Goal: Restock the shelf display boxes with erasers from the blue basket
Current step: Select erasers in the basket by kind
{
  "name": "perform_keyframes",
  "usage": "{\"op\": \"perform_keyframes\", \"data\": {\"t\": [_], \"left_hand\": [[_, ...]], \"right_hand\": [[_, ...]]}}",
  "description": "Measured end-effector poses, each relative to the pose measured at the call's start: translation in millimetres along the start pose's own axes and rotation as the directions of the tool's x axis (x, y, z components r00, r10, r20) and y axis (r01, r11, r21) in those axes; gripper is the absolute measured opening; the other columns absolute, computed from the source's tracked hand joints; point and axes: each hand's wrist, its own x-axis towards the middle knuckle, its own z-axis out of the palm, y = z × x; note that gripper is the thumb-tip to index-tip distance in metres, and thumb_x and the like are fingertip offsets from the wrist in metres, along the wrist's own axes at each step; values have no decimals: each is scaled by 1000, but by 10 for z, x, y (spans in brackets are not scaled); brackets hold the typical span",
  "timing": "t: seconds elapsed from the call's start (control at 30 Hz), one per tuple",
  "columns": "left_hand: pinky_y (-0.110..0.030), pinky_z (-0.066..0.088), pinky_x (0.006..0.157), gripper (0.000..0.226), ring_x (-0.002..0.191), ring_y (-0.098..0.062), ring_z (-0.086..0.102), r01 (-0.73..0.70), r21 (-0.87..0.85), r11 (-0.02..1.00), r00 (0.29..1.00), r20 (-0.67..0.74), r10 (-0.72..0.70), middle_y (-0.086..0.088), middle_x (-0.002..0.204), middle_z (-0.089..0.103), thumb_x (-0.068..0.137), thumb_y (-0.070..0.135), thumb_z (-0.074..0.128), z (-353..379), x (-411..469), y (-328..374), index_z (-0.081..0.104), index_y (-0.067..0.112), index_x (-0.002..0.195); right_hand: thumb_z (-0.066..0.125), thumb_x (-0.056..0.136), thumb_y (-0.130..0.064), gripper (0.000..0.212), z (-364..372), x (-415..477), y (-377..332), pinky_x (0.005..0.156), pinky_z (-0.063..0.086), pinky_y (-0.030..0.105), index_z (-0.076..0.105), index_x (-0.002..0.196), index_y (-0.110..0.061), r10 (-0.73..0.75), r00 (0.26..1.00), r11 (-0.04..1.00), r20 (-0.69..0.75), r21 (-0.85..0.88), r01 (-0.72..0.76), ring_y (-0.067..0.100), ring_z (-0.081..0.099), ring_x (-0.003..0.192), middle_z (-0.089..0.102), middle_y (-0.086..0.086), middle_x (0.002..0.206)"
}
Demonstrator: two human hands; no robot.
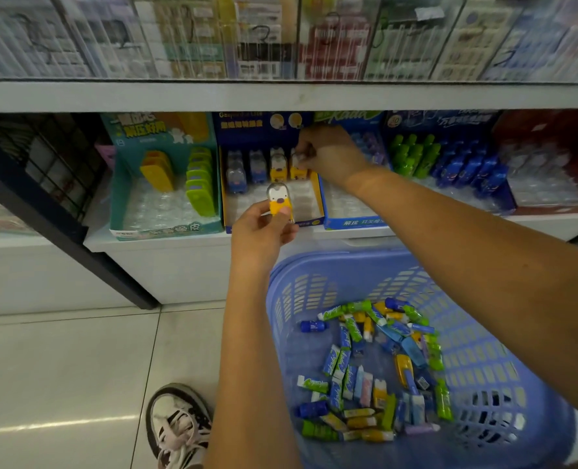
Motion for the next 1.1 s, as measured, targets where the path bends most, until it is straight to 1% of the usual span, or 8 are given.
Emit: {"op": "perform_keyframes", "data": {"t": [0.23, 0.3, 0.4, 0.5, 0.57, 0.63, 0.77, 1.1], "left_hand": [[-17, 55, 62, 23, 65, -9, 64, -62, 88, 994, 995, -78, 69, 0, 81, 66, 90, 9, 63, 45, 52, -28, 59, 5, 112], [-25, 57, 71, 24, 71, -11, 65, -123, 161, 979, 987, -81, 137, 1, 85, 66, 91, 13, 61, 70, 43, -12, 60, 8, 115], [-35, 54, 79, 23, 84, -21, 63, -241, 209, 948, 965, -56, 257, -8, 95, 68, 91, 13, 60, 103, 28, 15, 62, 9, 114], [-22, 51, 82, 30, 96, -18, 63, -318, 295, 901, 941, -13, 337, -8, 109, 68, 93, 14, 58, 158, 10, -1, 61, 9, 122], [-14, 45, 90, 39, 114, -16, 57, -318, 437, 841, 939, 20, 344, -6, 129, 60, 95, 16, 54, 190, 13, -40, 52, 11, 134], [-24, 39, 104, 48, 131, -19, 43, -296, 632, 716, 946, 91, 310, -6, 143, 46, 95, 18, 53, 213, 15, -102, 41, 12, 142], [-28, 27, 111, 46, 137, -21, 30, -307, 811, 498, 948, 211, 240, -6, 146, 42, 94, 18, 54, 228, -8, -191, 47, 8, 137], [-28, 26, 110, 47, 138, -19, 28, -320, 813, 487, 946, 251, 203, -3, 147, 40, 95, 22, 53, 179, 64, -180, 45, 8, 139]], "right_hand": [[54, 94, -18, 29, -98, -12, -69, 96, 35, 25, 63, 120, -10, 5, 1000, 995, 16, -104, -3, 27, 47, 121, 51, 15, 129], [51, 96, -28, 34, -146, -122, -140, 90, 37, 22, 58, 127, -16, 32, 999, 996, 3, 81, -32, 22, 52, 115, 55, 9, 126], [59, 92, -31, 27, -201, -411, -234, 71, 54, 22, 64, 115, -17, -3, 982, 830, 189, 548, -103, 10, 66, 79, 68, -4, 94], [71, 84, -20, 18, -188, -493, -151, 70, 58, 24, 63, 99, -14, 14, 989, 779, 147, 619, -103, 15, 67, 76, 68, -2, 83], [72, 82, -20, 20, -169, -398, -77, 67, 52, 20, 60, 96, -15, 132, 991, 851, 16, 510, -122, 14, 64, 76, 65, -3, 83], [70, 84, -20, 22, -147, -290, -12, 66, 41, 13, 60, 101, -12, 139, 987, 941, -78, 320, -107, 10, 58, 83, 64, 0, 94], [66, 86, -15, 22, -25, -169, 51, 80, 47, 24, 60, 106, -8, 52, 998, 981, -24, 189, -46, 20, 61, 98, 65, 9, 106], [66, 85, -15, 21, -14, -55, -35, 87, 45, 29, 66, 104, -6, 7, 999, 1000, 43, -23, -6, 27, 57, 107, 60, 13, 117]]}}
